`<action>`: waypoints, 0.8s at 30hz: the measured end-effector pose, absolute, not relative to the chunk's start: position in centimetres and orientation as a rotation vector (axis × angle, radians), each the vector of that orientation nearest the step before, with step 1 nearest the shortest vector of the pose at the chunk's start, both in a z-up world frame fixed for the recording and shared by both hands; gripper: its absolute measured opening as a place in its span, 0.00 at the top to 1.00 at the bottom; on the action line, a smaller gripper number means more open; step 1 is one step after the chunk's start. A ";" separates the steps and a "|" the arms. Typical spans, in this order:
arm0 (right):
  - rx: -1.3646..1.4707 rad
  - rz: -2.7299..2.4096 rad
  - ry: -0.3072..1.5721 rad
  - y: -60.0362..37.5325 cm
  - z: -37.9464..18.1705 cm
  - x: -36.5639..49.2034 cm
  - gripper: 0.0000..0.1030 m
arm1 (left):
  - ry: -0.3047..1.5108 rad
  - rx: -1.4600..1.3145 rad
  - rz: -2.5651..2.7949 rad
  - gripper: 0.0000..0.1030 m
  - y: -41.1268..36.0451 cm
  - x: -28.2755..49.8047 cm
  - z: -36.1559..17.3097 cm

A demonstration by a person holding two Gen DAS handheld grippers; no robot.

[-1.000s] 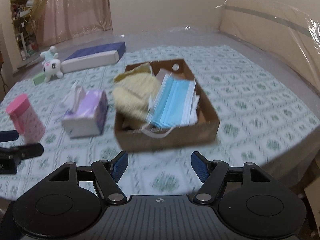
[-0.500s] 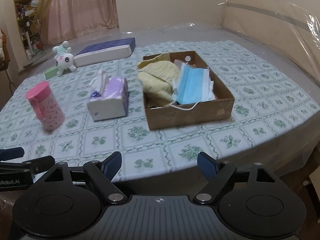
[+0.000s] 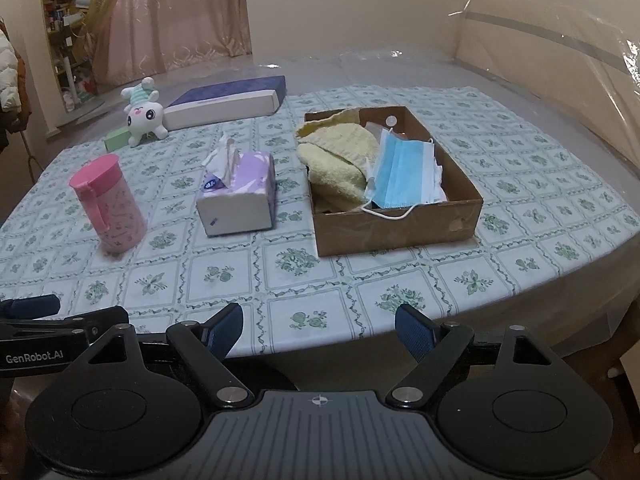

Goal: Organize soft objects

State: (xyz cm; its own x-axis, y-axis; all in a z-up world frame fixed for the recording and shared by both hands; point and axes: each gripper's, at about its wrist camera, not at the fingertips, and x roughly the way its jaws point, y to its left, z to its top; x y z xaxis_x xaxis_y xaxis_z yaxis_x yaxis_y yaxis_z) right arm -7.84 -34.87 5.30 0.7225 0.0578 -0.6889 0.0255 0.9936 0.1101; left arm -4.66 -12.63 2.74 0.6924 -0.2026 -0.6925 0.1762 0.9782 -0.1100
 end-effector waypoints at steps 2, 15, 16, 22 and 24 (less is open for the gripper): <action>0.114 0.018 0.762 -34.9 5.3 -7.8 0.20 | 0.775 -0.040 -0.211 0.00 -12.6 -4.7 2.8; 0.116 0.016 0.758 -34.8 5.3 -7.8 0.20 | 0.774 -0.042 -0.214 0.00 -12.8 -4.6 2.9; 0.115 0.015 0.757 -34.8 5.3 -7.8 0.20 | 0.774 -0.043 -0.215 0.00 -12.7 -4.6 2.9; 0.114 0.016 0.758 -34.8 5.3 -7.7 0.20 | 0.774 -0.043 -0.214 0.00 -12.7 -4.6 2.9; 0.112 0.015 0.756 -34.8 5.3 -7.7 0.20 | 0.775 -0.044 -0.214 0.00 -12.7 -4.6 2.9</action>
